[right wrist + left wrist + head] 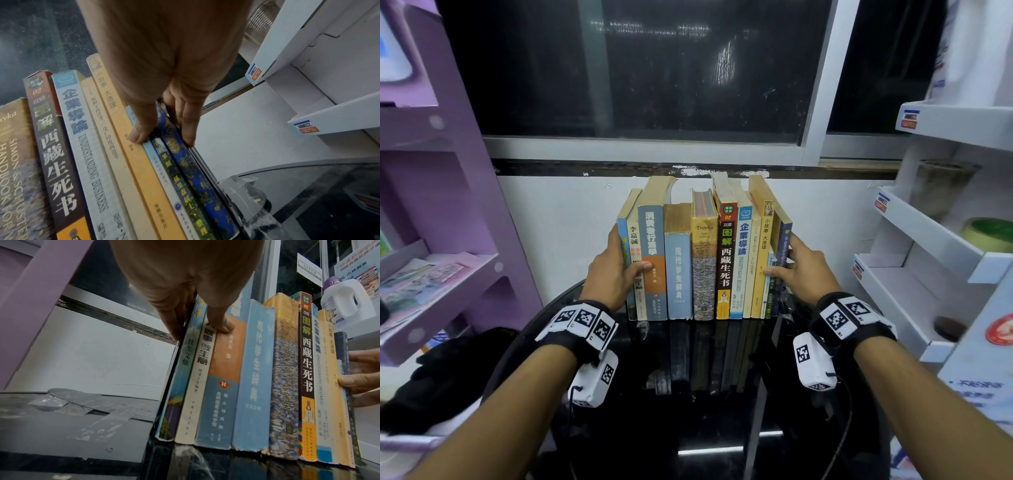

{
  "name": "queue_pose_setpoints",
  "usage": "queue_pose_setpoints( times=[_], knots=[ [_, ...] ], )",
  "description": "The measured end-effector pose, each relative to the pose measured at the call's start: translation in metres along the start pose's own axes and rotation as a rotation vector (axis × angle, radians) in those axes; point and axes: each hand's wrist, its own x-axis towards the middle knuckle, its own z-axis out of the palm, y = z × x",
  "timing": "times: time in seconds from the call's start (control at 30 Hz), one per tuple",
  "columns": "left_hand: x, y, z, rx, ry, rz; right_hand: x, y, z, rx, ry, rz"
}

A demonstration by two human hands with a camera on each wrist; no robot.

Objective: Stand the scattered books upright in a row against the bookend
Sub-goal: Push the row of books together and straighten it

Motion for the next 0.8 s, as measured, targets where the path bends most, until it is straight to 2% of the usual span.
queue_pose_setpoints(
  times=[0.47, 0.7, 0.8],
  knots=[
    [0.0, 0.0, -0.002, 0.034, -0.003, 0.0, -0.002, 0.003, 0.001, 0.037, 0.035, -0.018],
    [-0.002, 0.007, -0.017, 0.049, -0.098, -0.008, -0.01, 0.002, -0.002, -0.002, 0.005, 0.01],
    [-0.004, 0.009, -0.03, 0.02, -0.154, 0.018, -0.019, 0.001, -0.006, -0.067, 0.097, -0.007]
  ],
)
